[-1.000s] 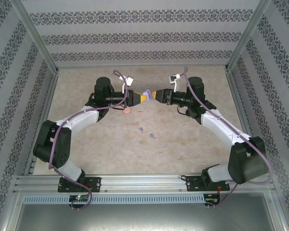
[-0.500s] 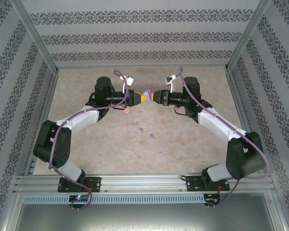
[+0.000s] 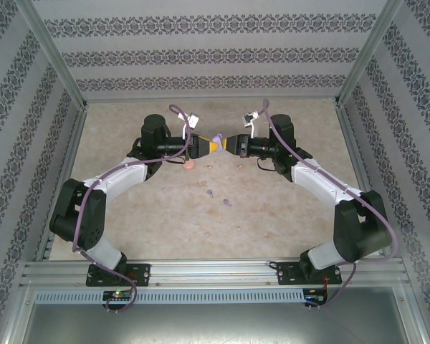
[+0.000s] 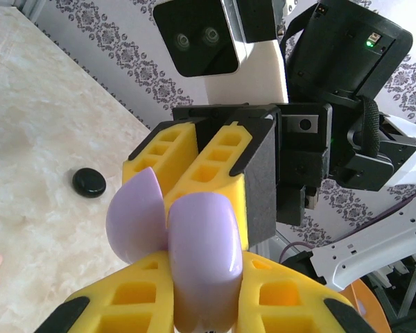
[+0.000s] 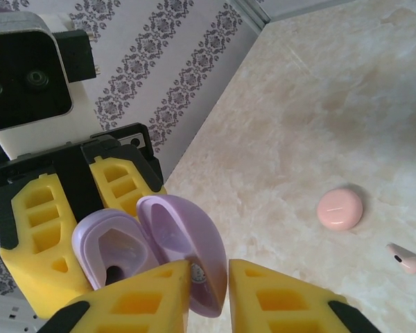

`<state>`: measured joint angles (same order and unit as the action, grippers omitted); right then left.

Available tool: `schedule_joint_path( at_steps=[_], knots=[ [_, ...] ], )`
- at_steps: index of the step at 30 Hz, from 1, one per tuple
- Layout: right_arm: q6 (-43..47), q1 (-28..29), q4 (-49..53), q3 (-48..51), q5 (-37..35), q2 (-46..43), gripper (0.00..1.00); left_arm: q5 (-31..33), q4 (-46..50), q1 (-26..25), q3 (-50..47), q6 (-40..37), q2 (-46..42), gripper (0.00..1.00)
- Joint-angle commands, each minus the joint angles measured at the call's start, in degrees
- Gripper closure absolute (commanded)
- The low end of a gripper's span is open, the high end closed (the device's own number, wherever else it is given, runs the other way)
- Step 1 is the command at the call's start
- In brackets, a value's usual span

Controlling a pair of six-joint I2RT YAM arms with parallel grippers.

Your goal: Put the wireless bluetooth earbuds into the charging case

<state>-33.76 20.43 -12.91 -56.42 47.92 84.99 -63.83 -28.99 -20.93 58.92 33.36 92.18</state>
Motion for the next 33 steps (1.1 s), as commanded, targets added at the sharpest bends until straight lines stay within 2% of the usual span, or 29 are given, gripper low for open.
schedule_joint_path(
  at_steps=[1,6,12,16,19,21,22,25,28,33],
  knots=[
    [0.3,1.0,-1.5,-1.3,1.8,0.9,0.75,-2.2,-1.0,-0.8,1.9,-1.6,-0.7,1.00],
    [0.7,0.7,-1.4,0.0,1.6,0.2,0.76,-2.2,-1.1,-0.8,2.1,-1.5,-0.8,1.00],
    [0.2,0.7,-1.8,-0.5,1.3,0.5,0.99,-2.2,-1.1,-0.9,2.3,-1.4,-0.7,1.00],
    [-0.1,0.7,-1.3,-1.9,0.7,0.5,1.00,-1.3,-0.2,-1.0,2.1,-1.7,-0.5,0.98],
    [0.1,0.6,-0.2,-2.7,-0.3,0.1,1.00,0.6,0.7,-1.0,1.7,-2.2,-0.4,0.75],
    [0.9,0.5,1.7,-3.1,-1.6,-0.4,1.00,3.0,1.6,-1.0,1.3,-2.8,-0.7,0.55],
    [1.3,0.4,2.8,-3.3,-2.3,-0.7,1.00,4.4,2.3,-1.0,1.2,-3.5,-1.1,0.50],
    [3.1,-0.5,6.7,-3.5,-4.5,-1.4,1.00,8.3,5.0,-0.5,0.8,-6.1,-2.8,0.40],
    [6.1,-1.8,11.2,-3.8,-5.8,-2.4,1.00,9.6,11.7,0.7,2.5,-10.8,-4.7,0.36],
    [12.4,-3.2,18.6,-5.5,-7.5,-3.3,1.00,9.6,32.4,1.1,10.2,-24.5,-5.4,0.31]
  ],
)
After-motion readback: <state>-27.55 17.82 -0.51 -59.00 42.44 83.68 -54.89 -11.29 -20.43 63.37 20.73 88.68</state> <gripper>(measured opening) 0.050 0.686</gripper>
